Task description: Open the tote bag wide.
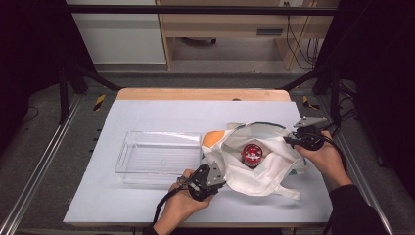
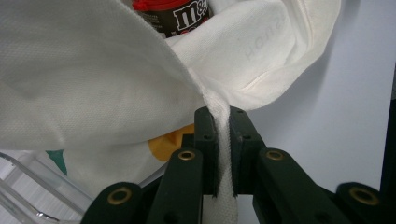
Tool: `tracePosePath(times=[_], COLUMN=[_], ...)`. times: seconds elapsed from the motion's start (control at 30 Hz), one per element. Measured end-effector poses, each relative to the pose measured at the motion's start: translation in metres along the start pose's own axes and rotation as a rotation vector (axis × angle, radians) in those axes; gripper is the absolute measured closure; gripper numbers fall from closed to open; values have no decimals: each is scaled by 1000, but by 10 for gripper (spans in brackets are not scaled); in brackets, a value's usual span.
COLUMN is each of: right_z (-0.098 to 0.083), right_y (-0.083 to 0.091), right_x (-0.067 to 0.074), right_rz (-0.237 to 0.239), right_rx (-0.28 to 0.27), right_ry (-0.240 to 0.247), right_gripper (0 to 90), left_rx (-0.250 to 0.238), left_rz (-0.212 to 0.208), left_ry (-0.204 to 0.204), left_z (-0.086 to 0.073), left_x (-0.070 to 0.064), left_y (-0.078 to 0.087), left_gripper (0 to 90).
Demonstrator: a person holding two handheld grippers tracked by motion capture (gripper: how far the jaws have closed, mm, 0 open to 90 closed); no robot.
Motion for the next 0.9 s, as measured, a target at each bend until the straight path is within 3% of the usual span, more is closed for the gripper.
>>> tracePosePath(times=[0.1,0.33,0.5,0.63,0.7,0.77,0.9], right_z=[0,1,-1,-3,-1,1,7], right_y=[-2,-4,-12,-15,-12,-5,23], right_x=[-2,-10,-13,-14,-12,-11,-4], right_rz=[0,-48,-85,-74,-82,-94,-132], right_rx=[-1,-21,24,24,12,-2,-73], right_ry=[-4,-29,-22,-47,-37,-47,-87], right_gripper=[813,818,816,795,744,599,447], left_rx=[8,26,46,45,52,45,18], left_rz=[-1,0,-1,0,10,13,10], left_ry=[-4,-13,-18,-9,-25,-23,-3], left_z=[-1,-7,-13,-17,-16,-16,-14], left_x=[0,0,0,0,-1,-1,-2], left_y=[0,3,3,2,2,3,7], left_gripper=[834,839,842,842,841,837,800])
Point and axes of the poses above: each handheld gripper's, and its own axes: y roughly backward along the jaws, z roughly out of its top, x roughly to its left, the point moved 1 cm from there along -y, roughly forward along the jaws, and after that the axes turned 15 degrees about y, right-handed, at the moved point
